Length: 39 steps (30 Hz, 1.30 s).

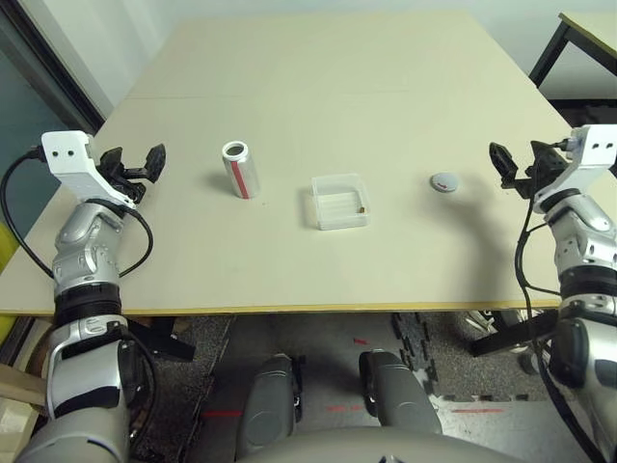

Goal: Pour the medicine from the bottle into the box.

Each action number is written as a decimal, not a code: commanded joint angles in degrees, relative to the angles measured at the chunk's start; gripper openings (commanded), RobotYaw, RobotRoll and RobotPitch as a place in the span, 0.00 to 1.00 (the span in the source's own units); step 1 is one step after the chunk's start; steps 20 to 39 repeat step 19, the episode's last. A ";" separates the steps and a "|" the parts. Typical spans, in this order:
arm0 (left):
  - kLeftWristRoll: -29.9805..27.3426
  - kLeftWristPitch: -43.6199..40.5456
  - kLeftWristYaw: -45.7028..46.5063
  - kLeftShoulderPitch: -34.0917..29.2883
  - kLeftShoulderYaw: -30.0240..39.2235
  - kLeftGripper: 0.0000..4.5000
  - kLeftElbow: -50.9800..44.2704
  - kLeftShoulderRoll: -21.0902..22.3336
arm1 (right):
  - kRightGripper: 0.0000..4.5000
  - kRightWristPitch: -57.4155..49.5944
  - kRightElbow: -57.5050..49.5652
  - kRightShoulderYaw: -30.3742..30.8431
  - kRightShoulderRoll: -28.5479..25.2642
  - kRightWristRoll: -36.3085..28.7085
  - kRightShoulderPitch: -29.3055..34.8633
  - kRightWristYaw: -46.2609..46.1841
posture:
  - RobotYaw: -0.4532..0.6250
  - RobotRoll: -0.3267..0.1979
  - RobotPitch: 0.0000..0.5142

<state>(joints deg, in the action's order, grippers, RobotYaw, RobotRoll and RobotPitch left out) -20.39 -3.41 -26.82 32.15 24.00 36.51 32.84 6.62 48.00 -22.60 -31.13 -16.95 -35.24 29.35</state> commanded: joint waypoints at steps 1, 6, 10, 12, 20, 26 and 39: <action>0.73 1.17 -0.83 1.39 -0.38 0.99 2.69 1.07 | 1.00 1.63 1.77 -1.52 -0.98 -0.57 0.57 -1.36 | 0.25 0.62 0.19; 0.96 1.84 -1.18 2.47 -0.63 0.99 4.52 1.11 | 1.00 2.52 3.31 -1.96 -1.40 -0.86 0.23 -1.77 | 0.25 0.62 0.19; 1.07 2.31 -1.50 2.77 -0.76 0.99 5.62 1.22 | 1.00 2.96 3.89 -1.72 -1.37 -0.91 0.02 -1.73 | 0.25 0.62 0.20; 1.11 2.46 -1.57 2.85 -0.82 0.99 5.90 1.26 | 1.00 3.20 4.22 -1.58 -1.24 -0.86 -0.13 -1.70 | 0.25 0.62 0.20; 1.16 2.61 -1.57 2.70 -0.87 0.99 5.66 1.12 | 1.00 3.63 4.90 -1.29 -0.98 -0.80 -0.43 -1.57 | 0.26 0.62 0.19; 1.16 2.61 -1.57 2.70 -0.87 0.99 5.66 1.12 | 1.00 3.63 4.90 -1.29 -0.98 -0.80 -0.43 -1.57 | 0.26 0.62 0.19; 1.16 2.61 -1.57 2.70 -0.87 0.99 5.66 1.12 | 1.00 3.63 4.90 -1.29 -0.98 -0.80 -0.43 -1.57 | 0.26 0.62 0.19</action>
